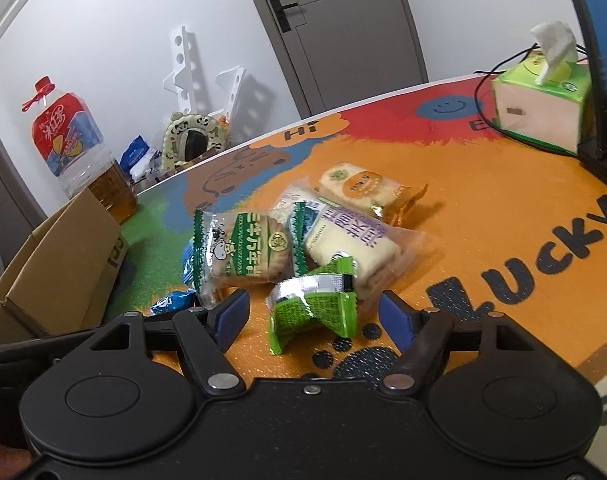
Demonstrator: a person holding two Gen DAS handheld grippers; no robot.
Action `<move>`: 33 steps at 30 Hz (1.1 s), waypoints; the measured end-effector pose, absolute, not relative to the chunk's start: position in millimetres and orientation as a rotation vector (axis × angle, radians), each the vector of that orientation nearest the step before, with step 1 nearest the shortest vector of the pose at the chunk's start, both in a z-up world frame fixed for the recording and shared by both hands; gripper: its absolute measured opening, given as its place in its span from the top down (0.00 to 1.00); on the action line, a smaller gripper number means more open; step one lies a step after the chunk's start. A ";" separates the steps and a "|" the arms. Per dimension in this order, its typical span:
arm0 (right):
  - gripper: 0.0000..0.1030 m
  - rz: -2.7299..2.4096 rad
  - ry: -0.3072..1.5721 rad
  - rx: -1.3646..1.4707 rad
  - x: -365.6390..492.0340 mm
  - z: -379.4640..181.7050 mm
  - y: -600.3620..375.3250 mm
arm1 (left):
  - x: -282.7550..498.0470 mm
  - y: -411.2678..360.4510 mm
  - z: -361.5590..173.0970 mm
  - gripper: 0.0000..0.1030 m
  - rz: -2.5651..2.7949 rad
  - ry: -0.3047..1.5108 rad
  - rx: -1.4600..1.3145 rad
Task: Organize snacks
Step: 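Return both tools to the pile and grasp a blue packet with the left tool, then carry the blue packet and a green snack packet over the box while opening both tools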
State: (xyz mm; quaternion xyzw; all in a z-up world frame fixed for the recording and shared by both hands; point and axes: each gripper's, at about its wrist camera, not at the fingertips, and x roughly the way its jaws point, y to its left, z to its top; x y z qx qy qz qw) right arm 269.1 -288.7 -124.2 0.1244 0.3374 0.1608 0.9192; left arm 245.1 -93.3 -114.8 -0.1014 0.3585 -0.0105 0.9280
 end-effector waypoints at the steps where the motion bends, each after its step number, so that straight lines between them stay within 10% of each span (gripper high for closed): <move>1: 0.30 0.331 0.693 0.248 269.7 -124.2 -286.9 | 244.8 -92.2 -114.5 0.67 -0.027 0.734 -0.212; 6: 0.34 0.327 0.693 0.246 269.8 -123.8 -283.4 | 241.5 -85.9 -112.1 0.72 -0.034 0.729 -0.235; 12: 0.67 0.342 0.708 0.243 267.6 -123.4 -280.8 | 233.3 -81.6 -105.9 0.73 -0.039 0.715 -0.252; 33: 0.69 0.391 0.562 0.251 214.8 -77.1 -275.1 | 174.0 -69.5 -51.4 0.74 -0.044 0.560 -0.271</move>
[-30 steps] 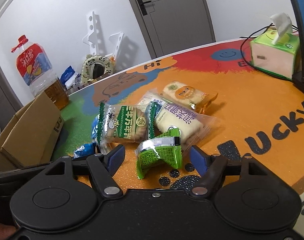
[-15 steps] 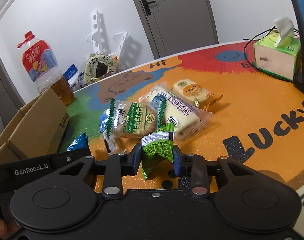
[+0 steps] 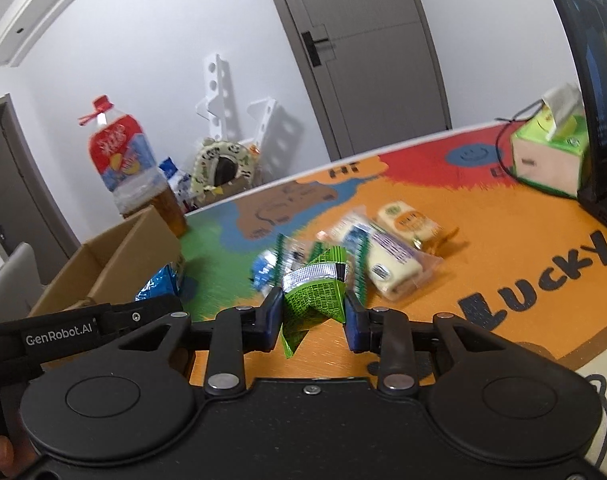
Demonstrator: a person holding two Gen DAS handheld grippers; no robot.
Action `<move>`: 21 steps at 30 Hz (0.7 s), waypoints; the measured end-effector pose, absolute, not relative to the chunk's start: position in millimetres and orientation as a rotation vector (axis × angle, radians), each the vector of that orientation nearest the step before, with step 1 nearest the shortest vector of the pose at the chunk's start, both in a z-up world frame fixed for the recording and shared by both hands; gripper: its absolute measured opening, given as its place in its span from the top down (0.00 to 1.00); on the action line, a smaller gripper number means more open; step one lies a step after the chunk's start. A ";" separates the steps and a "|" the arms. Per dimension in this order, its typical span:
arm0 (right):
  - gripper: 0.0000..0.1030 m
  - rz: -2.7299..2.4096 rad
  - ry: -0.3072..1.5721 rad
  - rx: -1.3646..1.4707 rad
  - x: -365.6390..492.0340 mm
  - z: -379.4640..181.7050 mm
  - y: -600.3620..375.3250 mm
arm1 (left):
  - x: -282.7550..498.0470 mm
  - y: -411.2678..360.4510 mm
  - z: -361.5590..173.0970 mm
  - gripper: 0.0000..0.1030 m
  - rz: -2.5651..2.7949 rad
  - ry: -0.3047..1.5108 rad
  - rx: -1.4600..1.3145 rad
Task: Organize snacks
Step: 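Carry the blue packet and a green snack packet over the box while opening both tools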
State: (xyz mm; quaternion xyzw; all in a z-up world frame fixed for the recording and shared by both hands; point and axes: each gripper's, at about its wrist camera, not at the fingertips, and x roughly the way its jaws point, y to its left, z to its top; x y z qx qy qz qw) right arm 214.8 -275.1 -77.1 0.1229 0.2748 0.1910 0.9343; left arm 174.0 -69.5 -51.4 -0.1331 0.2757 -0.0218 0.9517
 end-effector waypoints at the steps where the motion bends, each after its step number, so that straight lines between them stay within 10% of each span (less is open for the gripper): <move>1: 0.69 0.394 0.555 0.251 213.5 -74.6 -273.4 | 171.9 -68.0 -49.2 0.74 -0.042 0.553 -0.272; 21: 0.69 0.488 0.478 0.220 192.4 -36.4 -226.5 | 135.9 -16.4 -17.2 0.74 0.034 0.450 -0.309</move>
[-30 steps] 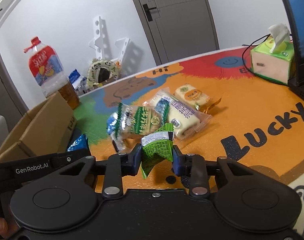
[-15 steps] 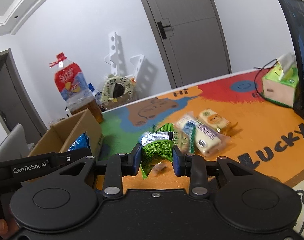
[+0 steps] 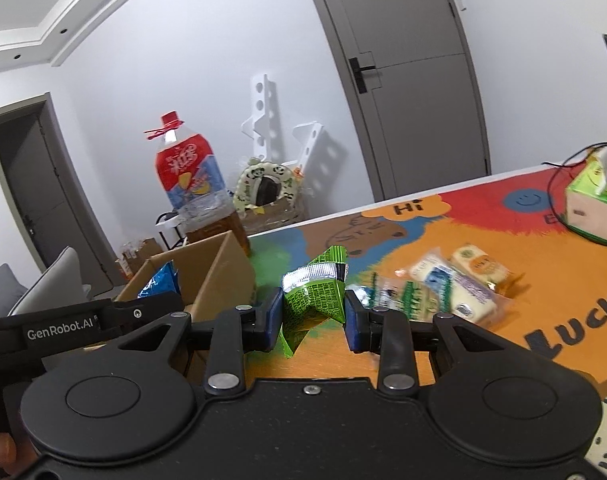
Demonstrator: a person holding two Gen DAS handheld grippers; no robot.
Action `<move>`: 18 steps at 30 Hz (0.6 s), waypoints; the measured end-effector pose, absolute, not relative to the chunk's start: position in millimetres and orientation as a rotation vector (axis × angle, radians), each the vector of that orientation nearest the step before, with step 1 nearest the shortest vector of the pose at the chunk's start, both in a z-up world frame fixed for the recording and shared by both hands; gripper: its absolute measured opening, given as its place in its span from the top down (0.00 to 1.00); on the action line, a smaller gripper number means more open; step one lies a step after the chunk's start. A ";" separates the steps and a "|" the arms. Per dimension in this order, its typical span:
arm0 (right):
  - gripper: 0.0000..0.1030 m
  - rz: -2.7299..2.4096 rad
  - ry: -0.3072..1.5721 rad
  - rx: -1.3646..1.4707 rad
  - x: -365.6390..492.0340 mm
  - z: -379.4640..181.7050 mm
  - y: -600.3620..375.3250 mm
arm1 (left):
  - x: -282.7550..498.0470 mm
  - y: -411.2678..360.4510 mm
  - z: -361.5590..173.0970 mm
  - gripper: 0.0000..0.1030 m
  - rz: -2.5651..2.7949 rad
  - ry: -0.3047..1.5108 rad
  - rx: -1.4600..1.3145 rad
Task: Organize snacks
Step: 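Carry the blue packet and a green snack packet over the box while opening both tools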
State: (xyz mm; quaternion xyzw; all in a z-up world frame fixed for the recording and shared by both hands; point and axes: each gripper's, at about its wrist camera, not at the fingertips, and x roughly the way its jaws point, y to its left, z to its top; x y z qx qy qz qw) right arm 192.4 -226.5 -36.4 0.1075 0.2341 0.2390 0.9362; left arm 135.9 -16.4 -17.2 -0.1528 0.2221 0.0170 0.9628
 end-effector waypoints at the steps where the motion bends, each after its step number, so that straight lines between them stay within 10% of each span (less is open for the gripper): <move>1: 0.69 0.494 0.476 0.217 192.3 -35.0 -223.3 | 135.4 -13.3 -16.7 0.74 0.039 0.448 -0.312; 18: 0.69 0.548 0.457 0.184 200.8 -16.9 -175.8 | 137.9 38.2 -12.0 0.74 0.111 0.435 -0.350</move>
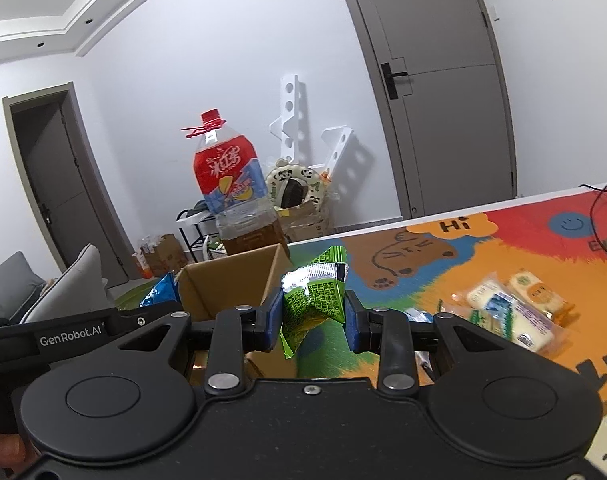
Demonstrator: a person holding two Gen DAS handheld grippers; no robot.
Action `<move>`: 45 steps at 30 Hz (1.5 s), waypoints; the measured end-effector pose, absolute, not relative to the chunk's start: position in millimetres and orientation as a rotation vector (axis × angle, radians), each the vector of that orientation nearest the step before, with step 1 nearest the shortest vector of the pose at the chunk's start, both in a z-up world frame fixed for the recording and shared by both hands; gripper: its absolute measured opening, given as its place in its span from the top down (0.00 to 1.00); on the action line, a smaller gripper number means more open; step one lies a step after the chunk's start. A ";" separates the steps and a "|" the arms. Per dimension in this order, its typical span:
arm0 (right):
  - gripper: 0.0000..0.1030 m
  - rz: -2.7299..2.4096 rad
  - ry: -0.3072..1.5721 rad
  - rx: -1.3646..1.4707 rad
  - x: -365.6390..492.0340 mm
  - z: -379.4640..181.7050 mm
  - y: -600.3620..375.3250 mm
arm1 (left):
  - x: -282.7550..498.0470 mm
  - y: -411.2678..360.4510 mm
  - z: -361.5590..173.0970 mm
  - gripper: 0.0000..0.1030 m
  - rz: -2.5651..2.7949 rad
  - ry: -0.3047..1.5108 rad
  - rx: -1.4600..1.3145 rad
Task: Organize snacks
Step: 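Carry the blue packet and a green snack packet over the box while opening both tools, then move both open tools back from the box to the snack pile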
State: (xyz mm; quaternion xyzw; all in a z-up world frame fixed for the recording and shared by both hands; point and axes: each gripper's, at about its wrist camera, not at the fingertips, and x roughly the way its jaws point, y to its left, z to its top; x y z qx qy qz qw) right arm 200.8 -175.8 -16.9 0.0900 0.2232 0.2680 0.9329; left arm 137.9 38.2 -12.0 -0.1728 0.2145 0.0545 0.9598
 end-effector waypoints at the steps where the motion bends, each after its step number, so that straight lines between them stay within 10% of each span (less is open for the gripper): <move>1: 0.69 0.552 0.457 0.182 201.4 -16.3 -172.6 | 138.3 41.4 -12.7 0.74 0.114 0.437 -0.354; 36: 0.69 0.649 0.524 0.135 235.5 -18.4 -93.1 | 157.2 104.0 -26.4 0.69 0.212 0.523 -0.427; 45: 0.52 0.635 0.531 0.154 239.5 -23.1 -93.6 | 155.8 103.8 -24.5 0.53 0.242 0.523 -0.420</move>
